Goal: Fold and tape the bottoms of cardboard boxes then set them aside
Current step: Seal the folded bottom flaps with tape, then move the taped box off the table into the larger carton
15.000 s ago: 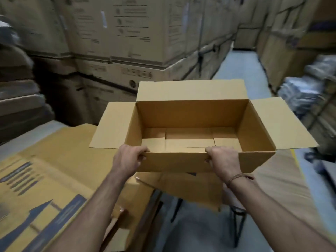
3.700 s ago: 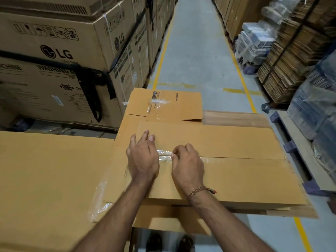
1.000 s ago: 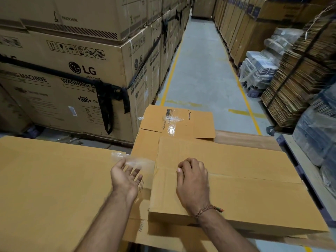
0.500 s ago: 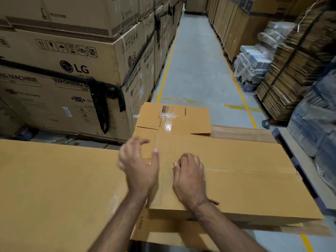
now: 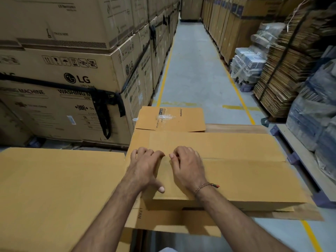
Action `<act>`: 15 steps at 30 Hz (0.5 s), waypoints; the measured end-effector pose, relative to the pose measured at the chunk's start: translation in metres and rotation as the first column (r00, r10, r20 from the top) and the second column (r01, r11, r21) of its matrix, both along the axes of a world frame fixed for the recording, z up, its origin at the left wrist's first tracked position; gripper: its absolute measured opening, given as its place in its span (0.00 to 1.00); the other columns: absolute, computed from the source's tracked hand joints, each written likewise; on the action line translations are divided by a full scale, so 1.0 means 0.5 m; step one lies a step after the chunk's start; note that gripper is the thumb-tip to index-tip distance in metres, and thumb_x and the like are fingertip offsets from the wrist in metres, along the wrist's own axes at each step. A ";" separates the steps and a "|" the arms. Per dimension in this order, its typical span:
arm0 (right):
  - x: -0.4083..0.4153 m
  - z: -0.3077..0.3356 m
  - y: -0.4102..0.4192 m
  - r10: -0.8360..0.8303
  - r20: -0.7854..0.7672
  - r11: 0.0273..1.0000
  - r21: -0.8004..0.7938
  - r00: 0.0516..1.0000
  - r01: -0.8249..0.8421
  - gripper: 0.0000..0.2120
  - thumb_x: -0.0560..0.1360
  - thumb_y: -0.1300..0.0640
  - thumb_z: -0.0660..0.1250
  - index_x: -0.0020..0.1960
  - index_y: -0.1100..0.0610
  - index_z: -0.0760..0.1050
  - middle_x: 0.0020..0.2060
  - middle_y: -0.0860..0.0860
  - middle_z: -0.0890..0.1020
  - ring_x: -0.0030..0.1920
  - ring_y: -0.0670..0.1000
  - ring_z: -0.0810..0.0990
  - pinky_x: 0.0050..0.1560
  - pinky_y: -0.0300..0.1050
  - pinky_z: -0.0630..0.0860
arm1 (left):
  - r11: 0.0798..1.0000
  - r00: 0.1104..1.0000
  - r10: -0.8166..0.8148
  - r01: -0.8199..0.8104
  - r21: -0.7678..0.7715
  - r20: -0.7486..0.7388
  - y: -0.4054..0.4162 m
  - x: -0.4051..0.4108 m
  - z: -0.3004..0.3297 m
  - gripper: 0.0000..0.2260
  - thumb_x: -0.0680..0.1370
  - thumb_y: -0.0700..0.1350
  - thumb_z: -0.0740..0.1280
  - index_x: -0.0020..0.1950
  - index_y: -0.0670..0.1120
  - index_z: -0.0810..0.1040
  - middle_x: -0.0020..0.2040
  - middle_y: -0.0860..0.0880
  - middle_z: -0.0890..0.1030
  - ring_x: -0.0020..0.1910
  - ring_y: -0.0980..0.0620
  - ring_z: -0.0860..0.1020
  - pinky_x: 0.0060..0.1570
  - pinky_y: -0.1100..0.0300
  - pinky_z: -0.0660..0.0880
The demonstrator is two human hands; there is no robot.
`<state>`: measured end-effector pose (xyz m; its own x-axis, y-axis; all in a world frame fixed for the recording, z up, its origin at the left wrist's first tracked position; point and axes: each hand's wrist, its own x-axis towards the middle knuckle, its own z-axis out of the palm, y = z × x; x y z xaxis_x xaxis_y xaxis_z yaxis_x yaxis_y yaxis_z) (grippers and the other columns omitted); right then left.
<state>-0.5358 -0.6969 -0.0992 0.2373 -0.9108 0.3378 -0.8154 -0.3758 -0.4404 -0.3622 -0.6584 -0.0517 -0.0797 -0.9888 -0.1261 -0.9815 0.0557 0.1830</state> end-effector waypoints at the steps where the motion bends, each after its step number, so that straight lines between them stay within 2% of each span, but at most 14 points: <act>1: -0.032 0.005 -0.003 0.026 -0.064 1.000 -0.013 0.998 -0.027 0.13 0.84 0.41 0.55 0.50 0.48 0.72 0.42 0.44 0.76 0.44 0.48 0.71 0.52 0.52 0.73 | 1.000 1.000 0.022 -0.022 -0.014 -0.008 0.005 -0.001 0.005 0.50 0.59 0.68 0.82 0.75 0.60 0.63 0.69 0.56 0.71 0.69 0.50 0.60 0.71 0.50 0.58; 4: -0.166 0.025 -0.008 -0.034 -0.312 0.996 -0.084 0.950 0.008 0.26 0.80 0.29 0.52 0.56 0.48 0.76 0.47 0.46 0.80 0.49 0.51 0.73 0.55 0.53 0.71 | 0.991 0.997 0.047 -0.040 -0.130 0.055 0.009 -0.009 0.025 0.48 0.58 0.69 0.82 0.72 0.61 0.64 0.66 0.57 0.72 0.65 0.52 0.63 0.69 0.51 0.59; 8: -0.373 0.060 0.007 -0.258 -0.398 0.966 -0.091 0.880 0.242 0.38 0.71 0.18 0.51 0.58 0.48 0.77 0.50 0.47 0.80 0.52 0.52 0.74 0.58 0.54 0.71 | 0.959 0.969 0.131 -0.071 -0.273 0.209 0.032 -0.040 0.043 0.43 0.60 0.69 0.81 0.69 0.59 0.66 0.64 0.56 0.74 0.65 0.50 0.68 0.69 0.49 0.60; 11: -0.463 0.071 0.044 -0.218 -0.402 0.976 -0.115 0.889 0.187 0.35 0.69 0.20 0.59 0.58 0.47 0.77 0.49 0.46 0.80 0.53 0.53 0.74 0.59 0.54 0.71 | 0.924 0.938 0.214 -0.103 -0.368 0.274 0.067 -0.068 0.050 0.38 0.59 0.67 0.83 0.61 0.56 0.71 0.58 0.53 0.77 0.60 0.47 0.70 0.64 0.45 0.63; 13: -0.483 0.074 0.078 -0.187 -0.345 0.973 -0.196 0.920 0.124 0.28 0.68 0.27 0.70 0.53 0.49 0.80 0.45 0.46 0.82 0.53 0.54 0.74 0.56 0.53 0.70 | 0.893 0.925 0.267 -0.132 -0.430 0.271 0.091 -0.088 0.049 0.33 0.58 0.62 0.85 0.55 0.53 0.74 0.53 0.50 0.79 0.56 0.44 0.71 0.59 0.43 0.64; 15: -0.485 0.076 0.114 -0.199 -0.258 0.953 -0.277 0.945 0.125 0.22 0.66 0.34 0.77 0.47 0.51 0.81 0.40 0.46 0.81 0.50 0.54 0.73 0.52 0.52 0.68 | 0.854 0.919 0.321 -0.176 -0.490 0.228 0.126 -0.111 0.042 0.28 0.61 0.57 0.85 0.52 0.51 0.75 0.50 0.48 0.80 0.53 0.43 0.71 0.56 0.43 0.64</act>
<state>-0.7784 -0.6399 -0.0613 0.2126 -0.8375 0.5034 -0.9503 -0.2972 -0.0930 -0.4175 -0.5953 -0.0305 0.1454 -0.9216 0.3600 -0.9766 -0.1920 -0.0970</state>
